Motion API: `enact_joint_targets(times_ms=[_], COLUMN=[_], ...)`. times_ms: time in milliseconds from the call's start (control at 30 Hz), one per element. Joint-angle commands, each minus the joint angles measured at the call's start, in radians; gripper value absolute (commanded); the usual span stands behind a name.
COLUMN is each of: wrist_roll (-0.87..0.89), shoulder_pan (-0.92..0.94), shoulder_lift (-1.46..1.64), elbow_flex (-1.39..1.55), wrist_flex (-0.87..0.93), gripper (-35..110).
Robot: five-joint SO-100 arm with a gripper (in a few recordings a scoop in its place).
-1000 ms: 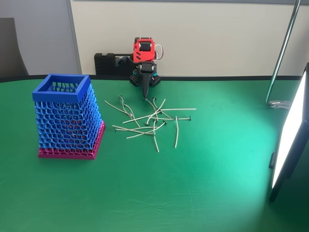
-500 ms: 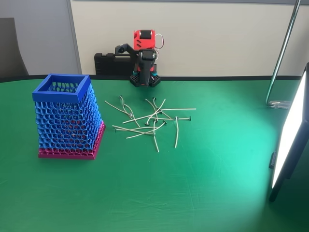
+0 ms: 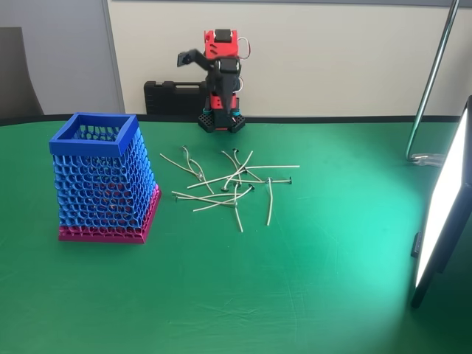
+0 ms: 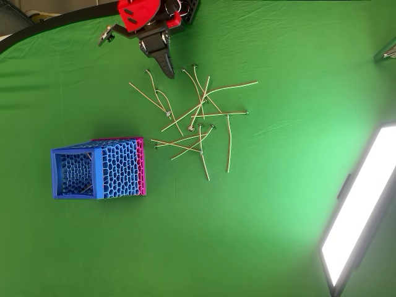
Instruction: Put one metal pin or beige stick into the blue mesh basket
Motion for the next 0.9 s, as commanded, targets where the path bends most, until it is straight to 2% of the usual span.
enact_joint_targets(times_ms=[0, 467, 567, 667, 867], wrist_roll=[0.005, -0.041, -0.044, -0.046, -0.037], shoulder_pan=[0.005, -0.04, -0.041, -0.048, -0.097], shoulder_lift=[-0.186, -0.802, -0.867, -0.877, -0.979], elbow_flex=[-0.123, -0.425, -0.434, -0.411, -0.426], wrist_flex=[-0.014, -0.192, -0.249, -0.293, -0.314], gripper=[0, 1, 2, 11, 13])
